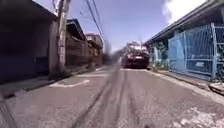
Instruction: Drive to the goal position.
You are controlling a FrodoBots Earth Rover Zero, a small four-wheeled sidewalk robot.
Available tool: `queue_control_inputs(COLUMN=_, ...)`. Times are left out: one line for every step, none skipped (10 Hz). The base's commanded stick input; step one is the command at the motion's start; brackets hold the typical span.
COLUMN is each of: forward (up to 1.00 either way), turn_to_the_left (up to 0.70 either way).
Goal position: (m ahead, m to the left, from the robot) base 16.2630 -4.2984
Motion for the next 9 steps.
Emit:
queue_control_inputs(forward=0.98, turn_to_the_left=0.0)
queue_control_inputs(forward=0.98, turn_to_the_left=0.0)
queue_control_inputs(forward=0.98, turn_to_the_left=0.0)
queue_control_inputs(forward=0.98, turn_to_the_left=0.0)
queue_control_inputs(forward=0.98, turn_to_the_left=0.0)
queue_control_inputs(forward=0.99, turn_to_the_left=0.0)
queue_control_inputs(forward=0.99, turn_to_the_left=0.0)
queue_control_inputs(forward=0.99, turn_to_the_left=0.0)
queue_control_inputs(forward=0.99, turn_to_the_left=0.0)
